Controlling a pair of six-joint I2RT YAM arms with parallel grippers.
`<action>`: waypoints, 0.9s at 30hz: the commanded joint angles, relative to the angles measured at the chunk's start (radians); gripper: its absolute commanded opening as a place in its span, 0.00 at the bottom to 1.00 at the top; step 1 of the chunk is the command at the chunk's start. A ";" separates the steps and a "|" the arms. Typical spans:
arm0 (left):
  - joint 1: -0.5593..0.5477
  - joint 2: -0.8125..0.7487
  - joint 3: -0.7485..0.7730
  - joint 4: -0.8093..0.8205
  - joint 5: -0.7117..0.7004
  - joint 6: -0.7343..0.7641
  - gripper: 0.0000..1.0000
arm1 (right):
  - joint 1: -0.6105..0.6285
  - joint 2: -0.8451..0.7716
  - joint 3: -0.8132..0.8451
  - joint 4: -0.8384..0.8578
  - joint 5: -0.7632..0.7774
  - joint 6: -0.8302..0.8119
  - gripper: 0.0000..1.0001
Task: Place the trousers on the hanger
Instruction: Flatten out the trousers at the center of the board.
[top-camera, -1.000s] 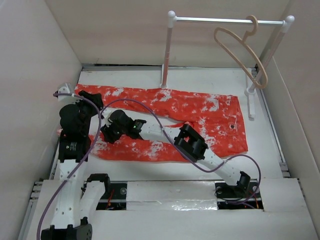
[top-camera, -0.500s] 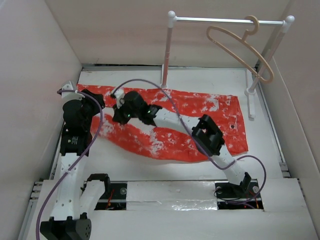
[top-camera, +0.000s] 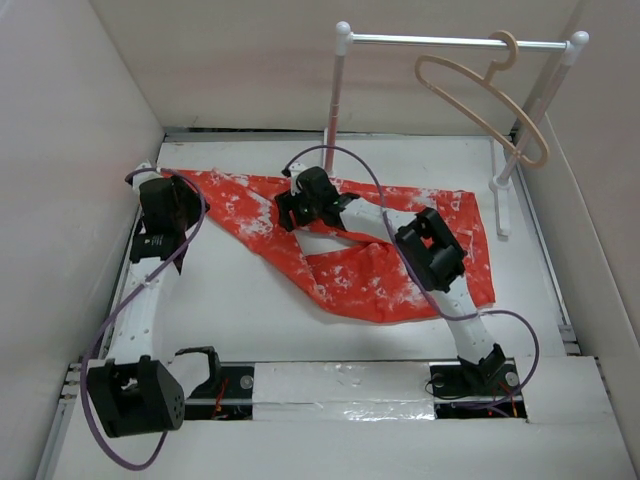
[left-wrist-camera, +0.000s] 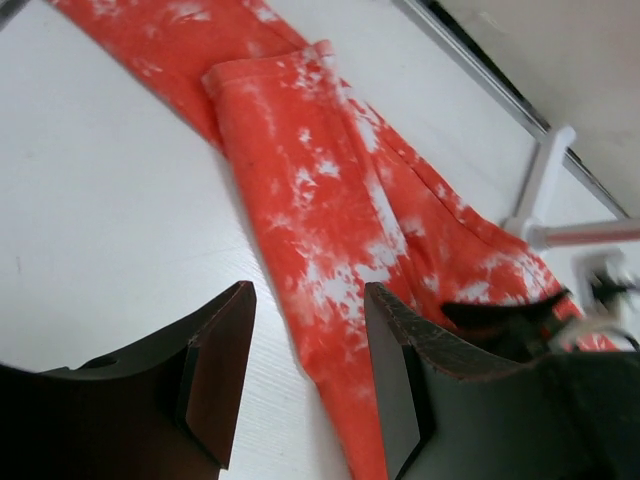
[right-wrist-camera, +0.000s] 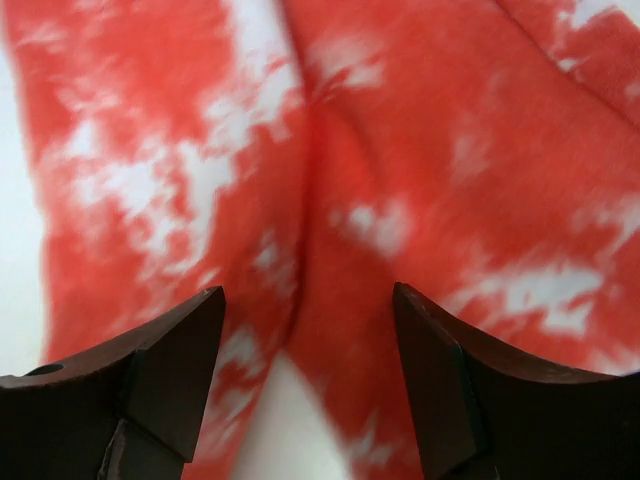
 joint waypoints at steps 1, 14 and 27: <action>0.062 0.061 0.007 0.049 0.018 -0.050 0.45 | 0.057 -0.248 -0.074 0.051 0.041 -0.039 0.74; 0.071 0.575 0.199 0.155 -0.001 -0.164 0.37 | 0.240 -0.873 -0.717 0.270 0.174 -0.036 0.00; 0.071 0.824 0.358 0.210 -0.046 -0.164 0.35 | 0.393 -1.199 -1.182 0.307 0.253 0.047 0.12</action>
